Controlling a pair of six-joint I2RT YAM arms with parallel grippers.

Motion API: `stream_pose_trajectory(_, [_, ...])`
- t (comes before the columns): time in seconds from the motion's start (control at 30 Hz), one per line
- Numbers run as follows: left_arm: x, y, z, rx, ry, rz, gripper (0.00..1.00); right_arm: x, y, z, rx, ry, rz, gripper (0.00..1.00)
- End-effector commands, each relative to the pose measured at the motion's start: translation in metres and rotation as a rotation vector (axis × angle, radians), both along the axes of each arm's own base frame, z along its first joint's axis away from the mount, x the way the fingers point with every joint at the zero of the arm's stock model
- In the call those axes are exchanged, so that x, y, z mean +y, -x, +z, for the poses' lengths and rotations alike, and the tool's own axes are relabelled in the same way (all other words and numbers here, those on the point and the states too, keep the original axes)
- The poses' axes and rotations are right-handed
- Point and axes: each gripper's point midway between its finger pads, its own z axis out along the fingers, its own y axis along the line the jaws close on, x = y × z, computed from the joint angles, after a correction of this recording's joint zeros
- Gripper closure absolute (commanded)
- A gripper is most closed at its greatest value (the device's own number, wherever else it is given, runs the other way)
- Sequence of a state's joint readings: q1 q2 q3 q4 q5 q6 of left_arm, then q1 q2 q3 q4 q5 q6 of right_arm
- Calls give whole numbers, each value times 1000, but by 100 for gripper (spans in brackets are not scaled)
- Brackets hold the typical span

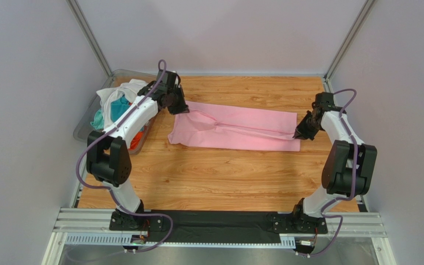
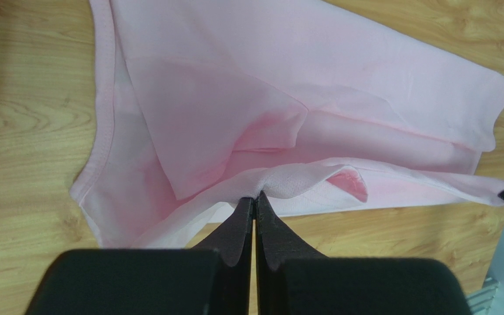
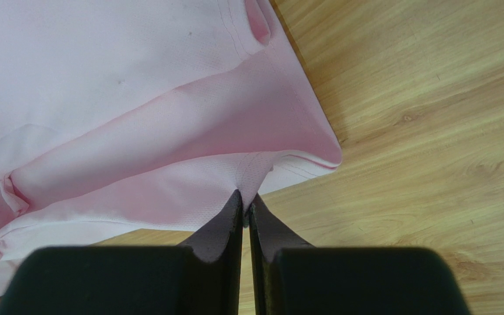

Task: Fold and stack the t-shirts
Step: Fold the tshirt

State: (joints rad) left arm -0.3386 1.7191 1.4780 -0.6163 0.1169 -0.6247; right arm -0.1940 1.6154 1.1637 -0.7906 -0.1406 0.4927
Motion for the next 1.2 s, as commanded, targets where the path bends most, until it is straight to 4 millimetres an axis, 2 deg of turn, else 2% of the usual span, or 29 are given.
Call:
stream_pose_trajectory(0.0, [-1, -20, 11, -43, 4, -19, 100, -5, -17, 7, -30, 6, -2, 92])
stream_pose_trajectory(0.33, [2, -56, -13, -18, -14, -8, 100, -9, -40, -6, -16, -2, -8, 91])
stream_pose_trajectory(0.4, [1, -66, -20, -15, -22, -17, 100, -8, -45, -11, -13, -13, -3, 90])
stream_pose_trajectory(0.43, [1, -70, -32, 2, -38, -19, 100, -8, -47, -13, -11, -14, -4, 90])
stream_pose_trajectory(0.5, [1, -82, -33, -15, -46, -23, 100, -8, -52, -17, -10, -22, 1, 89])
stream_pose_trajectory(0.53, [1, -86, -47, 7, -57, -28, 100, -8, -54, -19, -7, -23, 1, 89])
stream_pose_trajectory(0.6, [-1, -98, -44, -8, -54, -42, 95, -11, -60, -18, -14, -11, -3, 87])
stream_pose_trajectory(0.63, [-1, -102, -55, 2, -71, -61, 92, -13, -61, -19, -12, -4, -6, 87])
stream_pose_trajectory(0.67, [-3, -105, -48, -6, -72, -80, 88, -13, -62, -18, -12, -2, -5, 83])
stream_pose_trajectory(0.7, [-3, -106, -51, 0, -82, -93, 78, -14, -65, -16, -18, 0, -4, 80])
stream_pose_trajectory(0.77, [3, -109, -52, 1, -124, -88, 65, -13, -66, -14, -22, -3, 1, 72])
stream_pose_trajectory(0.8, [4, -110, -50, -4, -133, -90, 44, -14, -67, -12, -27, 0, 5, 69])
stream_pose_trajectory(0.83, [6, -111, -46, -17, -142, -97, 34, -14, -68, -7, -32, 3, 9, 66])
stream_pose_trajectory(0.87, [9, -112, -41, -30, -156, -88, 24, -14, -68, -5, -33, 6, 16, 59])
stream_pose_trajectory(0.9, [9, -112, -36, -36, -158, -86, 9, -14, -67, -1, -36, 11, 27, 53])
stream_pose_trajectory(0.93, [9, -111, -23, -59, -153, -88, 6, -14, -65, 2, -31, 11, 34, 48])
stream_pose_trajectory(0.97, [7, -107, -19, -58, -138, -100, 1, -14, -64, 4, -33, 13, 38, 30])
stream_pose_trajectory(1.0, [5, -103, -14, -62, -121, -107, 0, -14, -63, 11, -50, 20, 45, 20])
stream_pose_trajectory(1.03, [3, -98, 1, -82, -98, -115, 0, -13, -62, 13, -58, 19, 49, 7])
stream_pose_trajectory(1.07, [-2, -89, -3, -64, -71, -134, 0, -12, -59, 15, -59, 19, 52, 0])
stream_pose_trajectory(1.17, [-11, -63, -4, -40, -11, -158, 0, -9, -55, 25, -87, 27, 69, 0])
